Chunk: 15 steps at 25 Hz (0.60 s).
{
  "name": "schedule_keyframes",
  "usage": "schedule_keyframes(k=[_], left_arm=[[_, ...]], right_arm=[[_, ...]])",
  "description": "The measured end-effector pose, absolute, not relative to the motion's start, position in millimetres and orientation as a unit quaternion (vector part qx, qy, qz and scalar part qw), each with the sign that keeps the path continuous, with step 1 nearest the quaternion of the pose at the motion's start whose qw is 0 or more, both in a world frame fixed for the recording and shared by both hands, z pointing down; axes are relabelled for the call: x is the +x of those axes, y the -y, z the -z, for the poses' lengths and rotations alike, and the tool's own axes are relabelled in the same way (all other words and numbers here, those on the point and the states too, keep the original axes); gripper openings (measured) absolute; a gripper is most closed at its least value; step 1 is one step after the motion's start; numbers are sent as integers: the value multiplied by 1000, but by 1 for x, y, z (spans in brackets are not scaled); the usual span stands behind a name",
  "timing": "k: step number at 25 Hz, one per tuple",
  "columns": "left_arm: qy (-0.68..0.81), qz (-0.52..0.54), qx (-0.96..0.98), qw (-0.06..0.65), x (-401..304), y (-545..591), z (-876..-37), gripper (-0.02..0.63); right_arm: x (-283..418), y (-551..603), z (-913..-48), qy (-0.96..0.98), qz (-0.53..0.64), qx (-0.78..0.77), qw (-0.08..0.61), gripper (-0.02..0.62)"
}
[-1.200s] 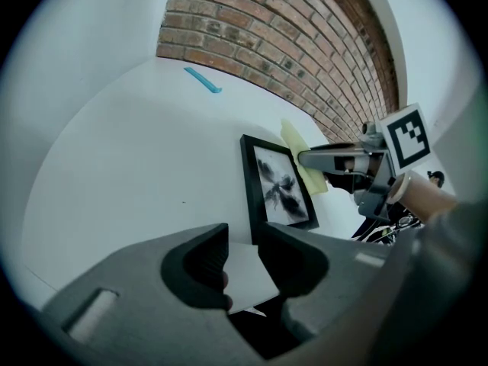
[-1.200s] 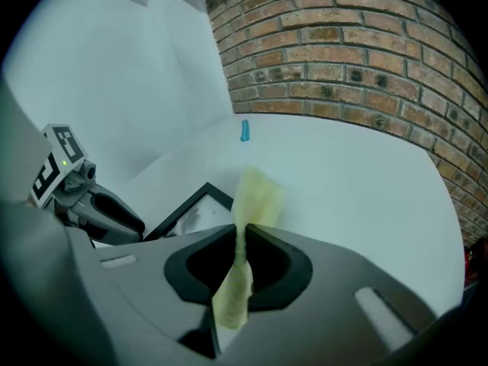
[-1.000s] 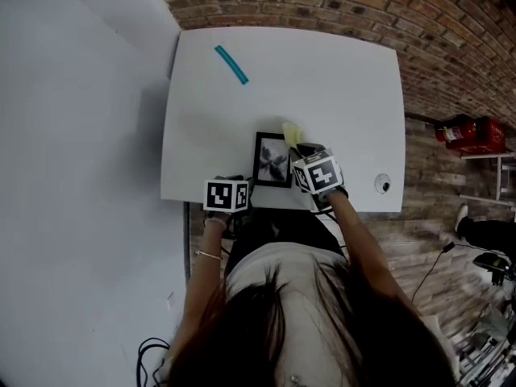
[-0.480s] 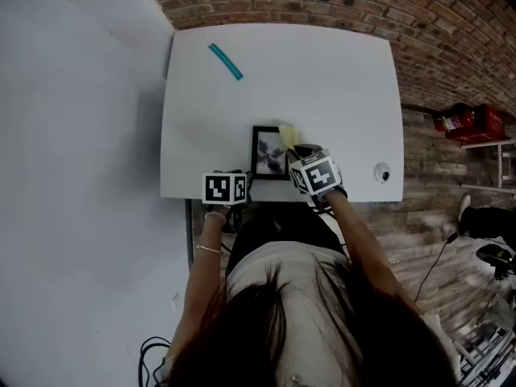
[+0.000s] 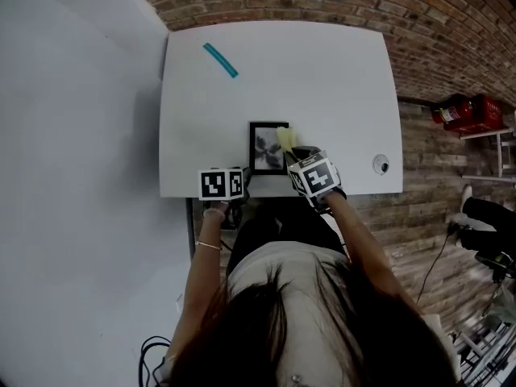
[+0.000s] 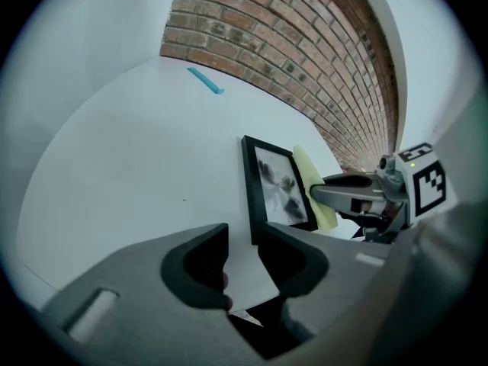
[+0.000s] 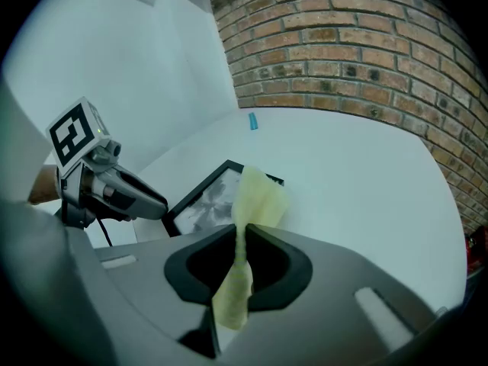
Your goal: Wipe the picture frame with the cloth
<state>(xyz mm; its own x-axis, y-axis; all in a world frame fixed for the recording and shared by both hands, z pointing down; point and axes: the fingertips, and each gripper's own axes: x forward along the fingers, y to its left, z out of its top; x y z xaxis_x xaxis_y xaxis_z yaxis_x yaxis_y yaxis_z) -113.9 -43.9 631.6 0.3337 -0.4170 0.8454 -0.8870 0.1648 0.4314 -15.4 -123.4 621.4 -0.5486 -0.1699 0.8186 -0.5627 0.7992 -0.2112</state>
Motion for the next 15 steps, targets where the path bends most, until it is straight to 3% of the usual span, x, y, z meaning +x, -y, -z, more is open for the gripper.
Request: schedule_keyframes(k=[15], left_arm=[[532, -214, 615, 541, -113, 44, -631, 126]], right_arm=[[-6, 99, -620, 845, -239, 228, 420, 43]])
